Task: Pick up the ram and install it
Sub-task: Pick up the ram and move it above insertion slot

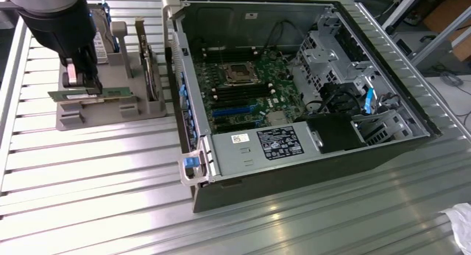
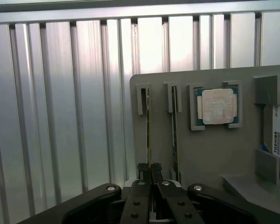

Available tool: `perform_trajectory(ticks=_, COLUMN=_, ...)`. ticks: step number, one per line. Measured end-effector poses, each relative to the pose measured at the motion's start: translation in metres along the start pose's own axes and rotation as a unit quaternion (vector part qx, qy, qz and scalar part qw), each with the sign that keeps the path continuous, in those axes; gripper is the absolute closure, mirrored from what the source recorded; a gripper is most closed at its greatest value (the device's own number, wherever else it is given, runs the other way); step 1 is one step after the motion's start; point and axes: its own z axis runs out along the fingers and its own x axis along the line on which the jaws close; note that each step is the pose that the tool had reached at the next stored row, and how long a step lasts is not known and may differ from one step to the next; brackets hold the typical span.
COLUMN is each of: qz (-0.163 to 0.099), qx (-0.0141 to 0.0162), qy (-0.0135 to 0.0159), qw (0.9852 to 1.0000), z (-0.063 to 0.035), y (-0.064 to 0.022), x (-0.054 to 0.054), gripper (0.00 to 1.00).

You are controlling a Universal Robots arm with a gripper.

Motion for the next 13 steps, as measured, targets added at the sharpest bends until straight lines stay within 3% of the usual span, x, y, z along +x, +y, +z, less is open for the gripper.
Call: perform_trajectory(ticks=13, qz=0.0, qx=0.0, qy=0.0, qw=1.0, z=-0.0069, y=-0.0002, x=0.0001, gripper=0.88)
